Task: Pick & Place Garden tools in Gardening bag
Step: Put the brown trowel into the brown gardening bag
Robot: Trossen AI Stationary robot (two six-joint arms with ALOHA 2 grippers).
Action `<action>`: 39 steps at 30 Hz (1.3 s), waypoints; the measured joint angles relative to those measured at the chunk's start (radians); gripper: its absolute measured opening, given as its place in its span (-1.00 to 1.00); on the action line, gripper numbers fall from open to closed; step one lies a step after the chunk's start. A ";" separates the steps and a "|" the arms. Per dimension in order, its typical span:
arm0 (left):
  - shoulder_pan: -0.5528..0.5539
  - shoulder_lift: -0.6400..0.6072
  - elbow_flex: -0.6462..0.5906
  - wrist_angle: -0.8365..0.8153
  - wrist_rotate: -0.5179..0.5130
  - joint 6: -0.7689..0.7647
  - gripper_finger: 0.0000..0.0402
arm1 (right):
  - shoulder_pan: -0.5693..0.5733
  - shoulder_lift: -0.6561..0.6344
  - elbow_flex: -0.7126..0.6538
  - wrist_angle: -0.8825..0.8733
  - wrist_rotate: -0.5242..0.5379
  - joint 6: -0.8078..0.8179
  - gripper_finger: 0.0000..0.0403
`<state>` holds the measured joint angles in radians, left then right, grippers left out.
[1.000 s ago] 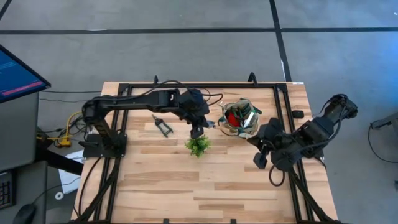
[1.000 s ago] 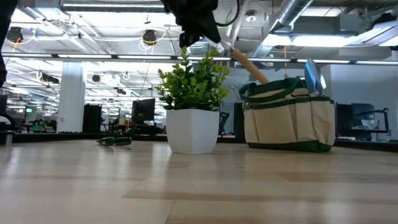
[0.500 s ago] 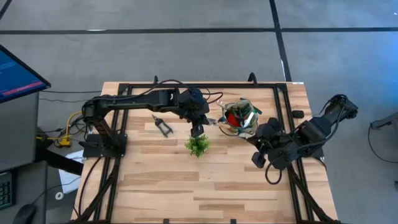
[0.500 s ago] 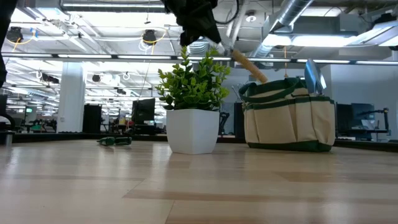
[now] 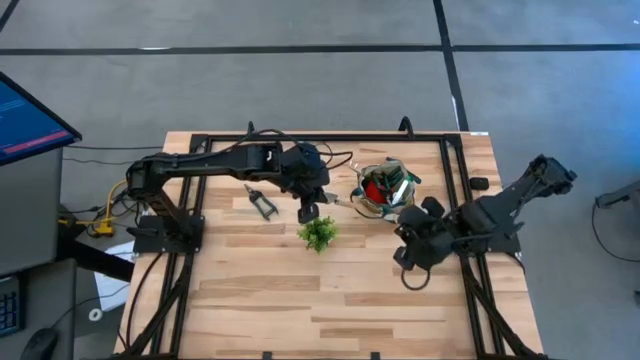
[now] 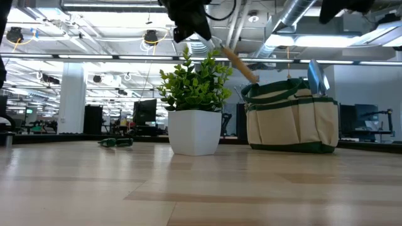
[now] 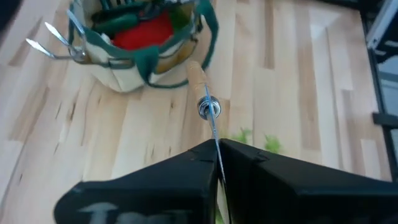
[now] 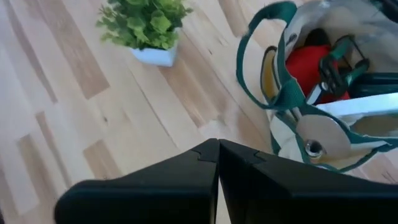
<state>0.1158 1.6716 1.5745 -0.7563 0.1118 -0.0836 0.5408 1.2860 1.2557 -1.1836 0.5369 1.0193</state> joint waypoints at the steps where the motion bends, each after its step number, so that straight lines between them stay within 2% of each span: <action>1: -0.002 -0.009 0.000 -0.009 0.000 0.000 -1.00 | -0.017 0.005 -0.002 0.003 -0.012 -0.017 -1.00; 5: -0.001 -0.067 0.000 -0.012 0.000 0.001 -1.00 | -0.059 0.008 -0.004 0.059 -0.021 -0.114 -1.00; 14: -0.037 -0.129 0.000 -0.034 0.001 -0.002 -1.00 | -0.183 0.009 -0.004 0.398 -0.117 -0.418 -1.00; 22: -0.091 -0.117 0.000 -0.051 0.001 -0.008 -1.00 | -0.296 0.012 -0.004 0.555 -0.308 -0.531 -1.00; 28: -0.128 -0.119 0.000 -0.052 0.001 -0.010 -1.00 | -0.336 0.012 -0.004 0.675 -0.389 -0.628 -0.99; 32: -0.162 -0.119 0.000 -0.052 0.001 -0.010 -1.00 | -0.363 0.047 -0.001 0.763 -0.464 -0.656 -0.84; 34: -0.178 -0.119 0.000 -0.052 0.002 -0.010 -1.00 | -0.371 0.066 -0.007 0.764 -0.499 -0.656 -0.71; 36: -0.195 -0.119 0.000 -0.048 0.002 -0.010 -1.00 | -0.381 0.109 0.004 0.841 -0.514 -0.656 -0.57; 39: -0.214 -0.119 0.001 -0.049 0.002 -0.011 -1.00 | -0.388 0.160 0.008 0.821 -0.542 -0.655 -0.38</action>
<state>-0.0984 1.5528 1.5753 -0.8051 0.1134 -0.0943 0.1528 1.4464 1.2634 -0.3624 -0.0052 0.3645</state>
